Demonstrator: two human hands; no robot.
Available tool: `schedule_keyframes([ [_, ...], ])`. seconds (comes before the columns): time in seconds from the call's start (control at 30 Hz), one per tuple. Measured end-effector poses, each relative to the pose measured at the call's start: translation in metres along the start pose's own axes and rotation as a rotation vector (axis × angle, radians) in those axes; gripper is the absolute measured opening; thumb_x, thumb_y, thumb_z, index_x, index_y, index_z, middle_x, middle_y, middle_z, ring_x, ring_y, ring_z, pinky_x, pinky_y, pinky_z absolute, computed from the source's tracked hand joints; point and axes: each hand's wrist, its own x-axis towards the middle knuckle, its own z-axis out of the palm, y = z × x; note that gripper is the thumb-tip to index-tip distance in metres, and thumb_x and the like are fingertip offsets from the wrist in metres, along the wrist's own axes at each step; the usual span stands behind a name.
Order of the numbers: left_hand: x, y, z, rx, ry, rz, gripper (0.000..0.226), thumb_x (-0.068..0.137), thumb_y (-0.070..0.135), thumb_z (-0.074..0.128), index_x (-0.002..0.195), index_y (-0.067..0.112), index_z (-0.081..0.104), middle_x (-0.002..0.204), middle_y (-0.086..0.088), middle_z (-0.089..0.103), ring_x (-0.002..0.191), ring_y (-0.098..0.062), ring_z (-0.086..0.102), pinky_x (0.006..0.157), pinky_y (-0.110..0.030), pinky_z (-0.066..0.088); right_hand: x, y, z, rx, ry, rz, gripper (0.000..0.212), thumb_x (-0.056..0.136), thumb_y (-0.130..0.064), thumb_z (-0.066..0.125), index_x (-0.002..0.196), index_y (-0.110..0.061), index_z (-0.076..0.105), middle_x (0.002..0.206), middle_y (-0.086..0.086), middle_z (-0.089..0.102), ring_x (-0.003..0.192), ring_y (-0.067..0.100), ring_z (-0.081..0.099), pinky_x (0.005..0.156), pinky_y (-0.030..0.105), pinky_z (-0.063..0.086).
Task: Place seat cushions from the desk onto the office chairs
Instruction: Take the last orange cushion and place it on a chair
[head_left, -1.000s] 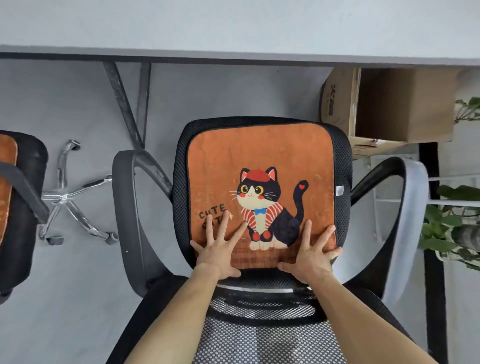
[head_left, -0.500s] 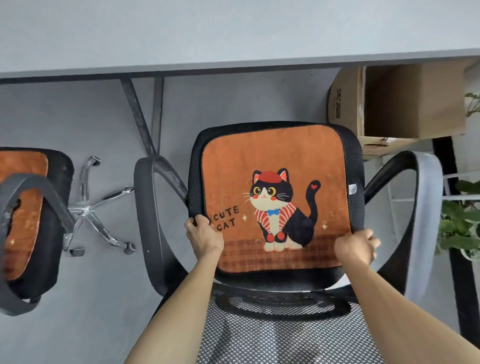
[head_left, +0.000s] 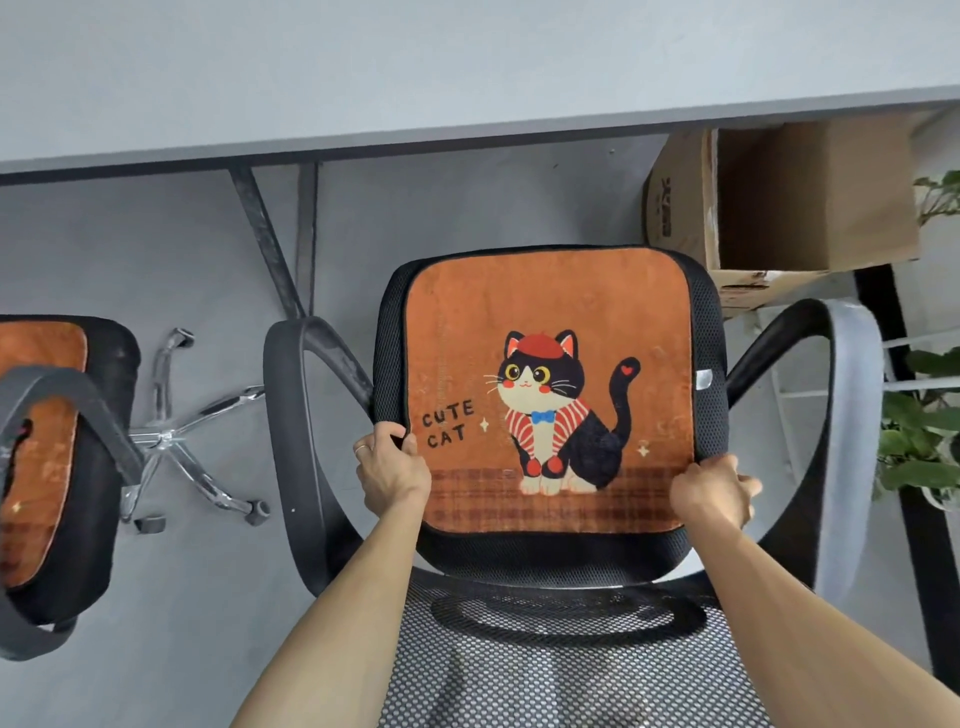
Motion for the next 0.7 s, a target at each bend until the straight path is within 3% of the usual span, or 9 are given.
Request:
schedule_keyframes([
  [0.27,0.006,-0.003,0.001,0.097,-0.015,0.028,0.008,0.101,0.032,0.053,0.108,0.029,0.055,0.131,-0.005,0.043,0.115,-0.032,0.049,0.068,-0.041,0.039,-0.002,0.001,0.001,-0.077,-0.008,-0.033,0.019,0.099,-0.015,0.044,0.114,-0.005,0.046,0.129,0.023,0.036,0.114,0.05,0.046,0.083,0.044,0.04],
  [0.53,0.002,-0.002,0.003,0.166,-0.043,0.089,0.016,0.101,0.028,0.049,0.116,0.023,0.047,0.138,-0.008,0.038,0.118,-0.034,0.046,0.069,-0.042,0.043,-0.004,0.0,-0.002,-0.157,-0.009,-0.061,0.021,0.098,-0.014,0.045,0.116,-0.003,0.045,0.13,0.023,0.035,0.113,0.05,0.047,0.088,0.048,0.044],
  [0.7,-0.006,0.001,0.001,0.314,-0.124,0.178,0.067,0.094,0.02,0.054,0.148,0.035,0.018,0.148,-0.015,0.028,0.122,-0.037,0.045,0.071,-0.041,0.044,-0.015,0.0,0.003,-0.323,0.029,-0.253,0.044,0.09,-0.003,0.05,0.129,-0.016,0.035,0.131,0.016,0.034,0.11,0.043,0.046,0.072,0.047,0.041],
])
